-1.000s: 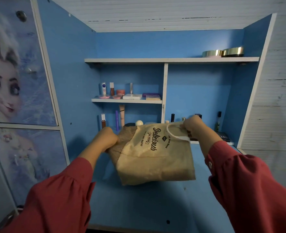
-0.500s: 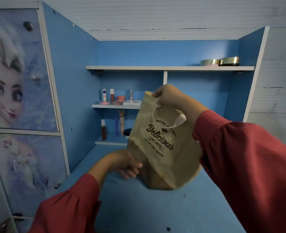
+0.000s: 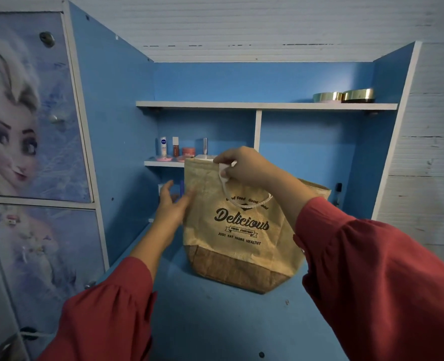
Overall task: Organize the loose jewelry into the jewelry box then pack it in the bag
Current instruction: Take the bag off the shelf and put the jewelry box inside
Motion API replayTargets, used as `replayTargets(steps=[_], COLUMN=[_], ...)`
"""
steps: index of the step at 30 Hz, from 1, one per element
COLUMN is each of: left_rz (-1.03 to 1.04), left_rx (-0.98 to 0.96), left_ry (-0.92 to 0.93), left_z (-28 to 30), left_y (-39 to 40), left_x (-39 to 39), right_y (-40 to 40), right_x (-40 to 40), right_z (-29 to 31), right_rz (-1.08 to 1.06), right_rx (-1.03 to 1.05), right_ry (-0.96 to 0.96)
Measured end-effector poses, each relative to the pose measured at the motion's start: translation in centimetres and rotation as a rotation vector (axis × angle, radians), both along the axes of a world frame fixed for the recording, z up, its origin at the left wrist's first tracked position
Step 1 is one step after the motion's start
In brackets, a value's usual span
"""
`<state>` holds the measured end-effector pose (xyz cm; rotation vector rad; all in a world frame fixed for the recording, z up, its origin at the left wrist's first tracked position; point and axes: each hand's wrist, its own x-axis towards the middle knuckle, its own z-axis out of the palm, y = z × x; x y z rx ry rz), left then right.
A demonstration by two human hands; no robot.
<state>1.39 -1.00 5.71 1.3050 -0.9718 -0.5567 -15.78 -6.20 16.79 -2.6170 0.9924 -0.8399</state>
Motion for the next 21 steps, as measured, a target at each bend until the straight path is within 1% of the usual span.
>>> replayTargets(steps=[1, 3, 5, 6, 8, 11, 12, 13, 14, 15, 16, 18, 21], left_rz=[-0.049, -0.131, -0.165, -0.163, -0.156, -0.175, -0.175, -0.172, -0.177, -0.186, -0.193, -0.195, -0.211], left_rx=[0.026, 0.079, 0.081, 0.071, 0.064, 0.082, 0.087, 0.09, 0.09, 0.097, 0.104, 0.129, 0.159], left_ry=[0.063, 0.084, 0.07, 0.066, 0.068, 0.057, 0.058, 0.055, 0.052, 0.043, 0.034, 0.018, -0.011], left_z=[0.2, 0.2, 0.2, 0.1, 0.1, 0.0, -0.1, -0.2, -0.2, -0.3, -0.3, -0.4, -0.7], left_y=[-0.1, -0.5, -0.8, -1.0, -1.4, -1.5, -1.6, -1.6, -1.6, -1.7, -1.8, -2.1, -2.3], left_x=[0.3, 1.0, 1.1, 1.1, 1.0, 1.1, 1.2, 1.4, 1.4, 1.4, 1.4, 1.3, 1.2], right_y=[0.1, 0.3, 0.5, 0.6, 0.6, 0.2, 0.0, -0.3, -0.6, -0.9, -1.0, -1.1, -1.3], right_x=[0.0, 0.0, -0.2, -0.4, -1.4, -4.3, -5.3, -6.1, -6.6, -6.8, -6.8, -6.6, -6.1], right_z=[-0.2, -0.6, -1.0, -1.3, -2.0, -4.2, -5.3, -6.4, -7.6, -9.0, -10.5, -13.5, -16.8], right_rz=[0.003, -0.036, -0.167, -0.256, -0.426, -0.658, -0.72, -0.76, -0.778, -0.78, -0.774, -0.757, -0.724], right_rx=[-0.006, -0.045, -0.16, -0.223, -0.307, -0.378, -0.346, -0.27, -0.165, -0.057, 0.033, 0.151, 0.238], right_ry=[-0.003, 0.014, 0.021, -0.009, -0.175, -0.632, -0.801, -0.962, -1.098, -1.186, -1.223, -1.215, -1.193])
